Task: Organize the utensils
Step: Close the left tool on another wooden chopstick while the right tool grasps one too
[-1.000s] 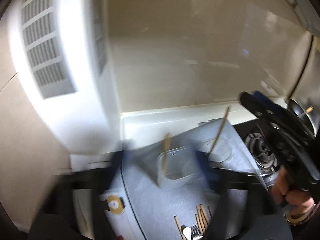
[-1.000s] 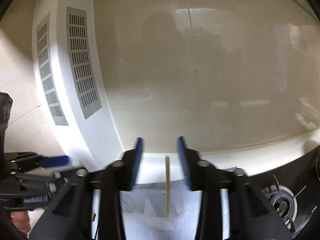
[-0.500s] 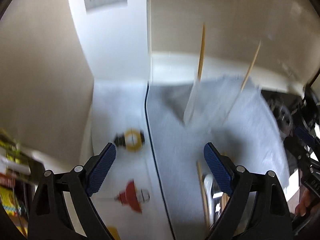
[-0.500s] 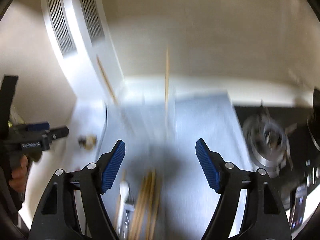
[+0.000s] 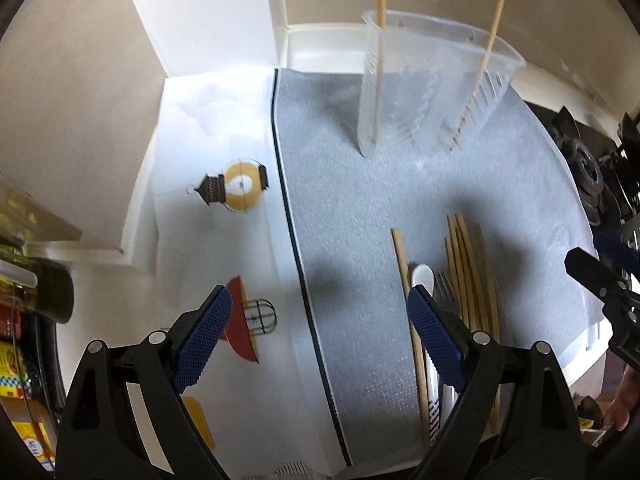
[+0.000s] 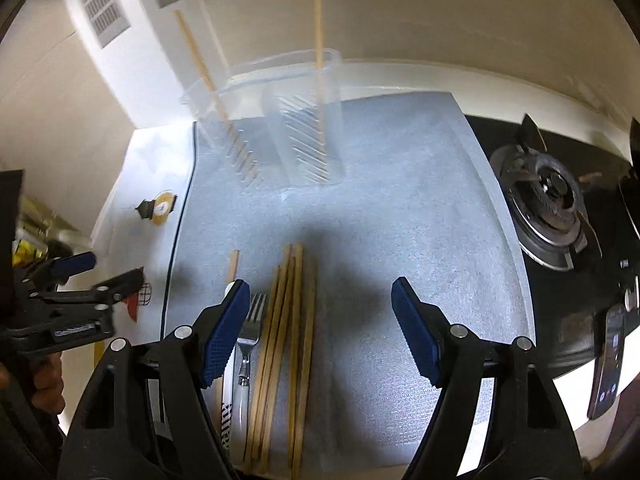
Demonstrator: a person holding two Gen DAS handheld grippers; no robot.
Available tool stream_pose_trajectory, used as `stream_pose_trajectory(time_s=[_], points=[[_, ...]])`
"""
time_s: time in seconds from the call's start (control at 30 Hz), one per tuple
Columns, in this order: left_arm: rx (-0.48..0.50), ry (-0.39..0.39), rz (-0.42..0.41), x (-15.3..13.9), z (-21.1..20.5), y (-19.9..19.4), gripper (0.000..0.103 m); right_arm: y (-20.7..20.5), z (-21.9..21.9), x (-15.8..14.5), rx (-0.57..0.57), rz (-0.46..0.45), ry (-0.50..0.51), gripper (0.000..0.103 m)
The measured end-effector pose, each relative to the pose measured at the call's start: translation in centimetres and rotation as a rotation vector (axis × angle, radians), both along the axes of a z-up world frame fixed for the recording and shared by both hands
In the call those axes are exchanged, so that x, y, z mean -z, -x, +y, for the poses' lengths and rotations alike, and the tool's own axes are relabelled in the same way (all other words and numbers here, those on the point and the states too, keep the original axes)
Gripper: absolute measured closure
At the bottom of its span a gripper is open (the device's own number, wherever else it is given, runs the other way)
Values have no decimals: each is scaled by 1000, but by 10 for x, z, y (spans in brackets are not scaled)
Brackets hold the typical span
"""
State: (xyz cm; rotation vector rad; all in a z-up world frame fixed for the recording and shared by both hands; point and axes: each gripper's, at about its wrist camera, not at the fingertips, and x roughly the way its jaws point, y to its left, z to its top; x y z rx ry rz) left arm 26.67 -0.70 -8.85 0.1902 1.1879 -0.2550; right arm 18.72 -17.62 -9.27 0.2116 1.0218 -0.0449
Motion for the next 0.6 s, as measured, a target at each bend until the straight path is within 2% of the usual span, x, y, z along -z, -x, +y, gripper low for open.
stream_pose_trajectory(time_s=[0.1,0.3,0.5,0.57,0.6], points=[[-2,10,-24,-5,0,6,16,0,-1,3,12,28,0,29],[-17,1,-53,-10,7,12,16,6,2,3,6,26,-12,29],[-10,-15,-39,-7,3,14,16,7,-10,13,35,72,-54,30],[-12,-22,-36,-6,2,14,16,5,-16,17,57,85,-63,31],[-16,-21,-33,-5,3,13,16,2,-18,20,57,96,-71,38]])
